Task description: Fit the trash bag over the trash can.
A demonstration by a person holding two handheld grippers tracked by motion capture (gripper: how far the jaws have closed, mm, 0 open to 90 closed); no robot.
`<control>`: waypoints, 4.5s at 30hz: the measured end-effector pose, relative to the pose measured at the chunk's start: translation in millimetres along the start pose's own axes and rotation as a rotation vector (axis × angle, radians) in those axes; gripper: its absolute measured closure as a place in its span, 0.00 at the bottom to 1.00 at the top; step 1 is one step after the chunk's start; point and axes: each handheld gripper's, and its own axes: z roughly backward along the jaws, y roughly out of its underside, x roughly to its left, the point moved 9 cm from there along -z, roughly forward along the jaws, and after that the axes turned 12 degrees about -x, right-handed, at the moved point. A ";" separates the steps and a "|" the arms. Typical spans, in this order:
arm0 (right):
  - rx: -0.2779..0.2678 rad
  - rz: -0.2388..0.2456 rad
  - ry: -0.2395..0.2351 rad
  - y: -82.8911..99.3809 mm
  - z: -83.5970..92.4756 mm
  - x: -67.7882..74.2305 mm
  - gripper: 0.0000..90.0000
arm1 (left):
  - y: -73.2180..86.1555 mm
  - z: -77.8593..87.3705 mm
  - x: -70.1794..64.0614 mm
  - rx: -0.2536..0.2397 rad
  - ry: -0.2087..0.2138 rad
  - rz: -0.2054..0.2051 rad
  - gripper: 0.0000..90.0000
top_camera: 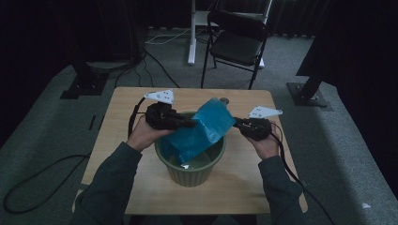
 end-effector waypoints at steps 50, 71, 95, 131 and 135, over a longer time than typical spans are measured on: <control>-0.008 0.219 -0.084 -55.5 12.7 51.5 0.96 | 3.2 -18.7 15.3 0.082 -0.211 -0.044 0.99; 0.033 0.229 -0.157 -44.3 -2.5 67.5 0.98 | 41.0 3.9 7.7 0.156 -0.209 -0.049 0.74; -0.007 0.244 -0.189 -51.3 16.3 68.9 0.86 | 32.4 -16.5 11.4 0.182 -0.267 -0.110 0.99; 0.167 0.165 -0.022 -56.2 -64.7 55.3 0.67 | 50.8 -8.1 -5.5 0.211 -0.291 -0.235 0.96; 0.198 0.187 0.007 -51.5 -66.5 51.8 0.86 | 51.2 -7.3 -6.9 0.213 -0.289 -0.240 0.95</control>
